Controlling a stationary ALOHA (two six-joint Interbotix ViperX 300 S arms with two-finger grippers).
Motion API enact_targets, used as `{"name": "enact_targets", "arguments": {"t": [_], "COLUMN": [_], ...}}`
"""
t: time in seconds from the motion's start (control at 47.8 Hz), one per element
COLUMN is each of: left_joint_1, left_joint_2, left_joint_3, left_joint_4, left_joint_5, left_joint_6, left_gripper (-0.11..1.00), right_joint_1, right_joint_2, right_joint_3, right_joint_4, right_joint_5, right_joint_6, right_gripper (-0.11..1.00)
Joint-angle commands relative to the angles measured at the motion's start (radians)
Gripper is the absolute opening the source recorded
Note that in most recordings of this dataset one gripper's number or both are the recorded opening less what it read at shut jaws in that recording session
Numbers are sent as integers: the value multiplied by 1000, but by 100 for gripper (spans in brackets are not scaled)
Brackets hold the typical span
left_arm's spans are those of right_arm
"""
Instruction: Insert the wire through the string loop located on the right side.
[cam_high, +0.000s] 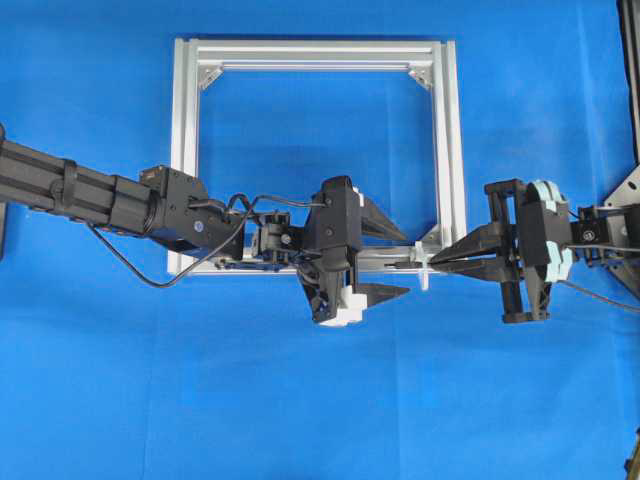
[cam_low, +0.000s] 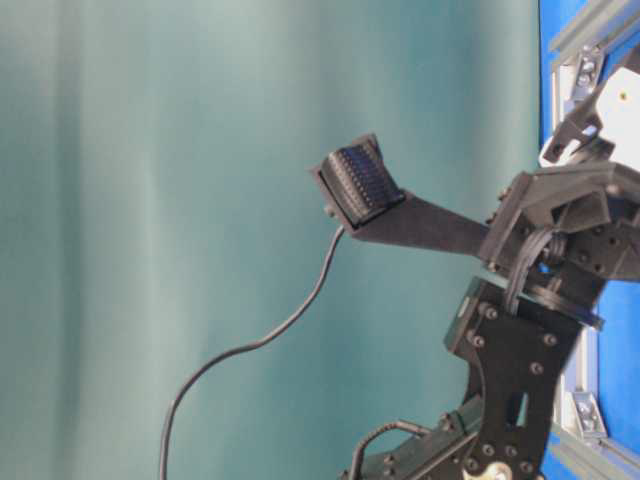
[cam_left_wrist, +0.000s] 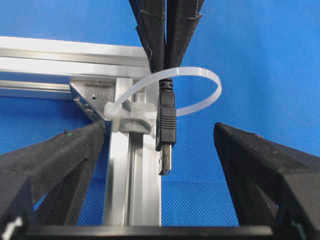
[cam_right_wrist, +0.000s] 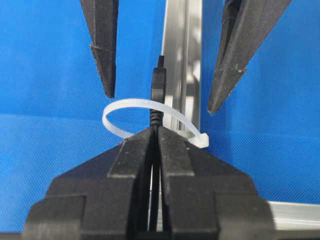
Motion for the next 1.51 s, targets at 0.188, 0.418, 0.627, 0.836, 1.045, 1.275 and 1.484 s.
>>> {"name": "enact_targets", "arguments": {"t": [0.188,0.418,0.627,0.836,1.045,1.275,1.484], "left_joint_1": [-5,-6,-6,-8,-8,-11,-26], "left_joint_2": [-21,-21,-23,-23,-23,-35,-100], "left_joint_3": [-20,-18,-15,-14,-11,15,112], "left_joint_4": [6,5,5,5,5,5,5], "left_joint_5": [-9,-8,-5,-2,-2,-5,-9], "left_joint_6": [38,63,63,63,63,63,63], "left_gripper": [29,8,7,8,8,8,8], "right_joint_1": [-2,-2,0,-2,-2,-2,-2], "right_joint_2": [-6,-6,-6,-6,-6,-6,-6], "right_joint_3": [-18,-18,-17,-18,-20,-21,-28], "right_joint_4": [0,-2,-3,-2,2,3,5], "right_joint_5": [-5,-8,3,8,8,8,8], "right_joint_6": [-2,0,-2,5,6,6,6], "right_gripper": [-4,-4,-4,17,78,95,95]}}
